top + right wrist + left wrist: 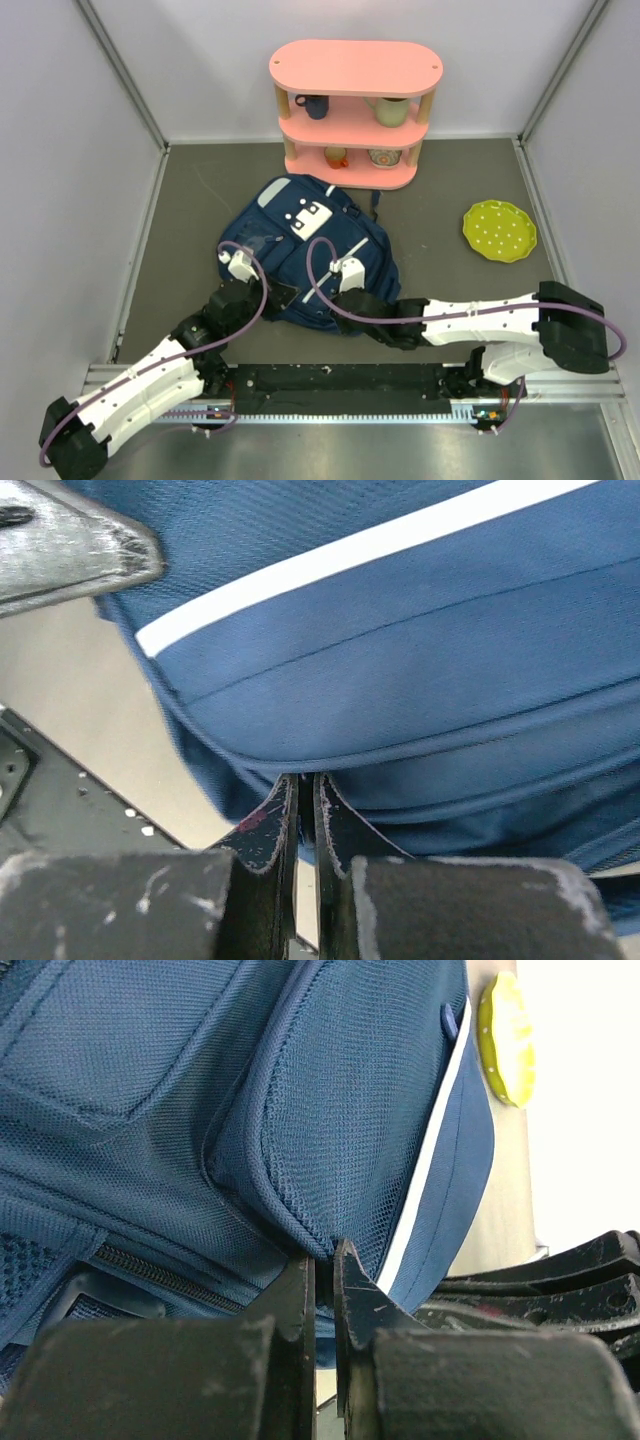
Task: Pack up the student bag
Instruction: Zip the student bag at the center of the board.
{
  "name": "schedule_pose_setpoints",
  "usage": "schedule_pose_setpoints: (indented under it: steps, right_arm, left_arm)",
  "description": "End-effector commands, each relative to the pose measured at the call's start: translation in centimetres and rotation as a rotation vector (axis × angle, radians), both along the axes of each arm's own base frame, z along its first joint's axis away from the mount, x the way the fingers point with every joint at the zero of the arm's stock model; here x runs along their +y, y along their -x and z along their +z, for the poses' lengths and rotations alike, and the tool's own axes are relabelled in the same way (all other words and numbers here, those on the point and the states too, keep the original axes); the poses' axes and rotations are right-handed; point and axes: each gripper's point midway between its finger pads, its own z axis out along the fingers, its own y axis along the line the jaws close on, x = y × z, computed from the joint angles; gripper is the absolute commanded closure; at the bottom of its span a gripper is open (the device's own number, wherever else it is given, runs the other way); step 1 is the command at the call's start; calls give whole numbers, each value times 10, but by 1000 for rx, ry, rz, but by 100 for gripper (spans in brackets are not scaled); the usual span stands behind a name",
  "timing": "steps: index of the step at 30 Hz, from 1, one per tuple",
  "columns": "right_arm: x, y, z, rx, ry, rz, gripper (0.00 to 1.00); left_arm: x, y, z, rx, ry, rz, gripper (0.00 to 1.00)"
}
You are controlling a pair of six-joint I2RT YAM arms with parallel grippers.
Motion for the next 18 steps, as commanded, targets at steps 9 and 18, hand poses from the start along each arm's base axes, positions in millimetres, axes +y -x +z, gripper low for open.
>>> schedule_pose_setpoints:
  steps: [9, 18]
  right_arm:
    - [-45, -21, -9, -91, 173, -10, 100]
    - [15, 13, 12, -112, 81, 170, 100]
  left_arm:
    - [24, -3, -5, -51, -386, -110, 100]
    - [45, -33, 12, -53, -571, -133, 86]
